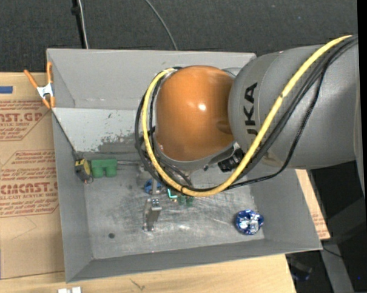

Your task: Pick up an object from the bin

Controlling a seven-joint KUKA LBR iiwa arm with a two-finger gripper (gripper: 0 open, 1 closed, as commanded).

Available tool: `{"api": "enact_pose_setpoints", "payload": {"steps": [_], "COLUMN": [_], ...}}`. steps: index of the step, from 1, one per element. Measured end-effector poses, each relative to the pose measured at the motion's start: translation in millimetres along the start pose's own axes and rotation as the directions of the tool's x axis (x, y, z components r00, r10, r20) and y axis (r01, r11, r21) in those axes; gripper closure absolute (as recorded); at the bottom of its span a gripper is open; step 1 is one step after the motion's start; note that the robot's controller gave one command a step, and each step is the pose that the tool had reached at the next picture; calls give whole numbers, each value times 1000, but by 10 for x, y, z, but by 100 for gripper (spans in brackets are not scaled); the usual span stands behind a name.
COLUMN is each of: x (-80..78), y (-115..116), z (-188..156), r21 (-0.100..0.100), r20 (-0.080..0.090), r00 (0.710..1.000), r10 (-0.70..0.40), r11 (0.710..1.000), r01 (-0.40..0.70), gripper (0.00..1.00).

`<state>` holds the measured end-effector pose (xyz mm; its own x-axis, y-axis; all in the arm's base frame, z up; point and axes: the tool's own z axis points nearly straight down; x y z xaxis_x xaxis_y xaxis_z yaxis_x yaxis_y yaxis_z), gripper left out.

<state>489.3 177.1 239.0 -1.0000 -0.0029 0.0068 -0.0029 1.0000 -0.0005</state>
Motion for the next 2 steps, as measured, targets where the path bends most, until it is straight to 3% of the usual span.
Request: {"api": "enact_pose_setpoints", "payload": {"steps": [1,2], "x": [-106,-260], "y": [248,-547], "z": [-239,296], "r21": [2,4], "r20": [11,2], "r00": [882,852], "r10": [-471,-524], "r11": [882,852], "r01": [471,524], "gripper": [0,0]}}
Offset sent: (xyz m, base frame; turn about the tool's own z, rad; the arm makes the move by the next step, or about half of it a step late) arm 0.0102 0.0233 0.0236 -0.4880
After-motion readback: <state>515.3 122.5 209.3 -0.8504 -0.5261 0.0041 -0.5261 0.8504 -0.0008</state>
